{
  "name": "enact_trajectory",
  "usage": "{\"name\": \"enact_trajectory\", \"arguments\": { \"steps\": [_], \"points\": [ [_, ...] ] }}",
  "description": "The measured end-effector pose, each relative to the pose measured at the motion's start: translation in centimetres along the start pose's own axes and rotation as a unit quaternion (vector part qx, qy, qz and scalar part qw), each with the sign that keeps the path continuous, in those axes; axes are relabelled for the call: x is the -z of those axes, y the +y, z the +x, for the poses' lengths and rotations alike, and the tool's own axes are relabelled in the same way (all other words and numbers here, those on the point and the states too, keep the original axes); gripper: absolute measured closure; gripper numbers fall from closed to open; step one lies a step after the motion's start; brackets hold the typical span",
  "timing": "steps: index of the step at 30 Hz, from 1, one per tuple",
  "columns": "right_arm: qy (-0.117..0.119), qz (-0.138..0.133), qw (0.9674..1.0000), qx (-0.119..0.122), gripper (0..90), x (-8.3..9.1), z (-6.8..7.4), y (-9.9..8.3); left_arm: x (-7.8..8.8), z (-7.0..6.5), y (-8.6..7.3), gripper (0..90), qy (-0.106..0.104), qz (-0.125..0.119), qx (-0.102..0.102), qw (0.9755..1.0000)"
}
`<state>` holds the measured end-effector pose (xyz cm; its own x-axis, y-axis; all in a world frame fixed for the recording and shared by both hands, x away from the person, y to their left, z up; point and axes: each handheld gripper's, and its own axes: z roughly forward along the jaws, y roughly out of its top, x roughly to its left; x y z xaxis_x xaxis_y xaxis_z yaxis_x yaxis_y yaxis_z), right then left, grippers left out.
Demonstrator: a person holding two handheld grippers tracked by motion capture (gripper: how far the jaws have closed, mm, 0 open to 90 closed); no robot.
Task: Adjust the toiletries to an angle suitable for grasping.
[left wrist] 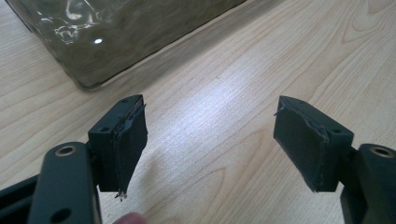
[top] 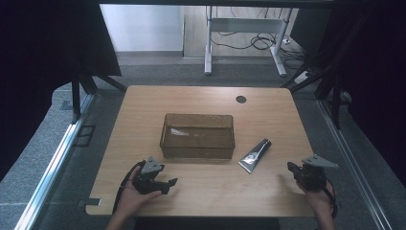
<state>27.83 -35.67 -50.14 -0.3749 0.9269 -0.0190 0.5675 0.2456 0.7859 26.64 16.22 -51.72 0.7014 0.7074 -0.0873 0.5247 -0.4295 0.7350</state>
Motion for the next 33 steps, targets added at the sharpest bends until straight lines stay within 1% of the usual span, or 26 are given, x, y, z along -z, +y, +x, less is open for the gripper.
{"name": "enact_trajectory", "arguments": {
  "steps": [2, 5, 12, 14, 17, 19, 23, 27, 30, 33],
  "points": [
    [0.006, -0.007, 0.9999, 0.006, 89.6, 0.2, 0.4, 0.4, -0.1, -0.1, 0.0, 26.2, -0.001, 0.001, 0.001, 1.0000],
    [0.014, -0.015, 0.9998, 0.006, 89.7, 0.2, 0.8, 0.9, -0.1, -0.2, 0.0, 26.2, 0.000, 0.002, 0.001, 1.0000],
    [0.025, -0.017, 0.9993, 0.020, 89.7, -0.1, 1.8, 1.8, -0.1, -0.2, 0.0, 26.2, 0.000, 0.002, 0.001, 1.0000],
    [0.026, -0.017, 0.9993, 0.021, 89.8, -0.1, 1.9, 1.8, -0.2, -0.2, 0.0, 26.2, 0.000, 0.002, 0.001, 1.0000],
    [0.034, -0.021, 0.9989, 0.026, 89.8, -0.4, 2.5, 2.3, -0.1, -0.3, 0.1, 26.2, -0.002, 0.000, 0.000, 1.0000],
    [0.043, -0.020, 0.9985, 0.027, 89.8, -0.7, 2.9, 2.6, -0.1, -0.4, 0.1, 26.2, -0.002, 0.000, 0.002, 1.0000],
    [0.053, -0.015, 0.9977, 0.039, 89.8, -1.6, 3.9, 3.2, 0.0, -0.4, 0.1, 26.2, -0.004, 0.002, 0.002, 1.0000],
    [0.068, -0.011, 0.9961, 0.055, 89.8, -2.3, 5.1, 3.9, 0.4, -0.3, 0.0, 26.3, -0.004, -0.006, 0.010, 0.9999],
    [0.079, -0.007, 0.9948, 0.064, 89.8, -3.2, 6.2, 4.5, 0.6, -0.3, 0.1, 26.3, -0.003, -0.008, 0.009, 0.9999],
    [0.084, -0.002, 0.9938, 0.073, 89.8, -4.2, 7.3, 5.1, 0.5, -0.4, 0.1, 26.3, -0.005, -0.007, 0.006, 0.9999]
  ]
}}
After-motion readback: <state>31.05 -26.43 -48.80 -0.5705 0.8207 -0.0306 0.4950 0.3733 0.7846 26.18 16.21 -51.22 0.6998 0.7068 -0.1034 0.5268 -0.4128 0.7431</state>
